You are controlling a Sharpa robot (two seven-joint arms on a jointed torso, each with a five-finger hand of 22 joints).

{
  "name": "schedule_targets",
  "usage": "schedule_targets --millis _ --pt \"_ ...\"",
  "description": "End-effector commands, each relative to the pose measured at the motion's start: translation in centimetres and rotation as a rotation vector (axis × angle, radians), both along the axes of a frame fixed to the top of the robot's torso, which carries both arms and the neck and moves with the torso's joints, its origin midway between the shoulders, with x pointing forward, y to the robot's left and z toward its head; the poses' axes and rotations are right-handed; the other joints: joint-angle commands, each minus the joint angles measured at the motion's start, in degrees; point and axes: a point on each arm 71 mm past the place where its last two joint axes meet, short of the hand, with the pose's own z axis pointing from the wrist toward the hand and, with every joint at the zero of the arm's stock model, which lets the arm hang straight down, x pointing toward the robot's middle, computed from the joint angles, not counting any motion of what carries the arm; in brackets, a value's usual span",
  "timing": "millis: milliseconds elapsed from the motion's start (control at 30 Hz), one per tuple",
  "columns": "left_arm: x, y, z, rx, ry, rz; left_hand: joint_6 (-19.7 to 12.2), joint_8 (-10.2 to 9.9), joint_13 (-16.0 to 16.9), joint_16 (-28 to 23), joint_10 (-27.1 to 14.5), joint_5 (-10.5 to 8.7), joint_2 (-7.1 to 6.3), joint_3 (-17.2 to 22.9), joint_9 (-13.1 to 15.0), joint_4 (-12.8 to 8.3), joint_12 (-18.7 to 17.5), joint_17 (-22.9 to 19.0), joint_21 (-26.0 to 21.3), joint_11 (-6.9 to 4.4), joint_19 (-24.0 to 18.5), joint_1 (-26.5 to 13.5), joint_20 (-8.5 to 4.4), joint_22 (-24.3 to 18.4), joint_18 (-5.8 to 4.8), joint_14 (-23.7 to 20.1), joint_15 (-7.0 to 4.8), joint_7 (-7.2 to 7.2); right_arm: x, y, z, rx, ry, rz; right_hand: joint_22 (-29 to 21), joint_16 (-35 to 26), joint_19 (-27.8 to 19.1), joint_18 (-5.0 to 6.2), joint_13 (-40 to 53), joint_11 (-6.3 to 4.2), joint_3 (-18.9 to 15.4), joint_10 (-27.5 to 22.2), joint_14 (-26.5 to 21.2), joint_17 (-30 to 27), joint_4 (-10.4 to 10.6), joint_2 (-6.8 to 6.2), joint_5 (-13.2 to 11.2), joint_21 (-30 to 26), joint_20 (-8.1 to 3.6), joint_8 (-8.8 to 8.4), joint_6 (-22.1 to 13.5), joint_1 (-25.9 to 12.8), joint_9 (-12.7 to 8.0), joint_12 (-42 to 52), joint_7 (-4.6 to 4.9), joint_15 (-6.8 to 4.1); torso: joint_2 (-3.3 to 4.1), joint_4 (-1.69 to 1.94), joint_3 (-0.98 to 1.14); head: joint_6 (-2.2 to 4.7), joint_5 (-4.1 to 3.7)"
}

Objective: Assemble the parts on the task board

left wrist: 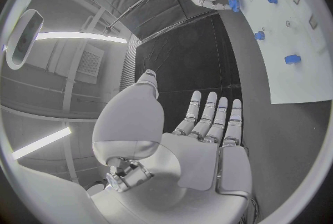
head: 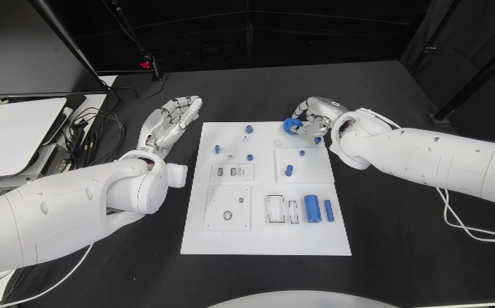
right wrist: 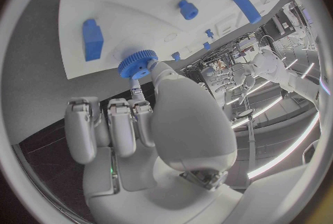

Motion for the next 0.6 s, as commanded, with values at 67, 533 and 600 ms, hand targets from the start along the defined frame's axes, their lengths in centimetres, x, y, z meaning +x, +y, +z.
schedule_targets --millis 67,533,600 --pt "-0.6 0.0 2.1 -0.072 -0.287 -0.021 0.1 0.3 -0.1 0.4 0.1 0.36 0.71 0.4 -0.1 0.0 0.2 0.1 0.3 0.43 -0.1 0.0 0.26 0.1 -0.44 0.0 0.5 8.38 -0.5 0.4 1.2 0.064 -0.118 0.035 15.1 0.1 5.9 -0.43 15.1 -0.44 0.4 6.2 6.0 15.1 -0.1 0.37 0.4 0.2 -0.41 -0.52 9.6 -0.2 0.0 0.1 -4.53 -0.5 -0.02 0.0 -0.04 0.18 0.12" --pt "-0.5 -0.1 2.1 -0.071 -0.284 -0.022 0.1 0.3 -0.1 0.5 0.1 0.41 0.85 0.5 -0.1 0.0 0.2 0.1 0.3 0.46 -0.1 0.0 0.27 0.1 -0.47 0.0 0.53 8.4 -1.1 5.0 2.6 0.101 -0.068 0.121 15.1 0.1 5.9 -0.43 15.1 -0.47 0.3 6.2 6.0 15.1 0.0 0.34 0.8 0.2 -0.57 -1.66 10.1 -0.8 -0.2 0.1 -4.48 -0.61 0.02 0.01 -0.02 0.38 0.47" --pt "-0.5 -0.2 2.0 -0.071 -0.284 -0.022 0.1 0.3 -0.1 0.5 0.1 0.41 0.85 0.5 -0.1 0.0 0.2 0.1 0.3 0.46 -0.1 0.0 0.27 0.1 -0.47 0.0 0.53 8.4 -1.0 6.0 2.6 0.09 -0.06 0.142 15.1 0.1 5.9 -0.43 15.1 -0.47 0.3 6.2 6.0 15.1 0.0 0.34 0.8 0.2 -0.57 -1.66 10.1 -0.8 -0.2 0.1 -4.48 -0.61 0.0 0.08 0.01 0.33 0.68"
